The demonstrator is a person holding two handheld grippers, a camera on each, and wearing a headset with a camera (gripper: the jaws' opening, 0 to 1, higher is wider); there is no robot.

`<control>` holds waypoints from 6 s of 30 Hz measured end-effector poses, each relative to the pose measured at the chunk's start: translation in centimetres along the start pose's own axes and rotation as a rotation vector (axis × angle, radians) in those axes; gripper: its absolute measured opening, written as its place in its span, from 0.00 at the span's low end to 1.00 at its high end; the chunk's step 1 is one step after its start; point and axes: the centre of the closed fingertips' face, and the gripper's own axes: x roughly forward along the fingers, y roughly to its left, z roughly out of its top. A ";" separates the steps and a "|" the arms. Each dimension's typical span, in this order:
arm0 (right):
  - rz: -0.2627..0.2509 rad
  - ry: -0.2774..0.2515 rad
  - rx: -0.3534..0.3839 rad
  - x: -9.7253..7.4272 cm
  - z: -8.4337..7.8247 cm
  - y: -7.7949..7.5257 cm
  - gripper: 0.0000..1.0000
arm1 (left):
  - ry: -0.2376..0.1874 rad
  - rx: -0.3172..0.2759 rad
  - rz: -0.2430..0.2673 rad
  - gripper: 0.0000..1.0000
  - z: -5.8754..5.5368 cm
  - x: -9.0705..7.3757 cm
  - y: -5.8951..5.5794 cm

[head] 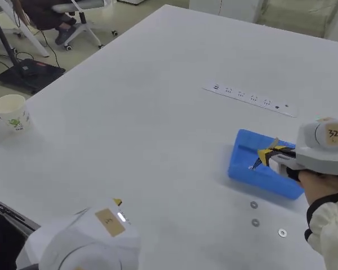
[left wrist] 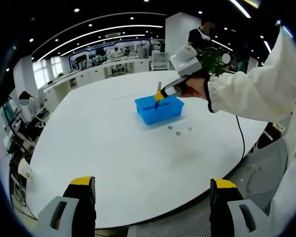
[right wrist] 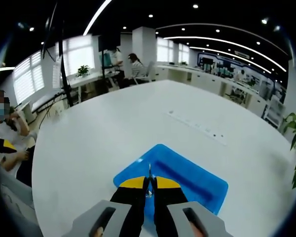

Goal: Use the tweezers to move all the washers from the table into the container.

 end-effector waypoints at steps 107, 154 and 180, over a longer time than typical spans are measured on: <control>0.027 0.028 0.104 -3.4 -5.6 1.7 0.03 | -0.047 0.016 0.004 0.99 0.7 -0.9 -0.2; 0.039 0.092 -0.037 -3.3 -6.1 4.1 0.01 | -0.052 0.020 0.012 0.99 0.7 -1.0 0.1; 0.043 0.001 0.011 -6.6 -2.4 3.9 0.01 | -0.085 0.052 0.018 0.99 1.7 -1.6 0.1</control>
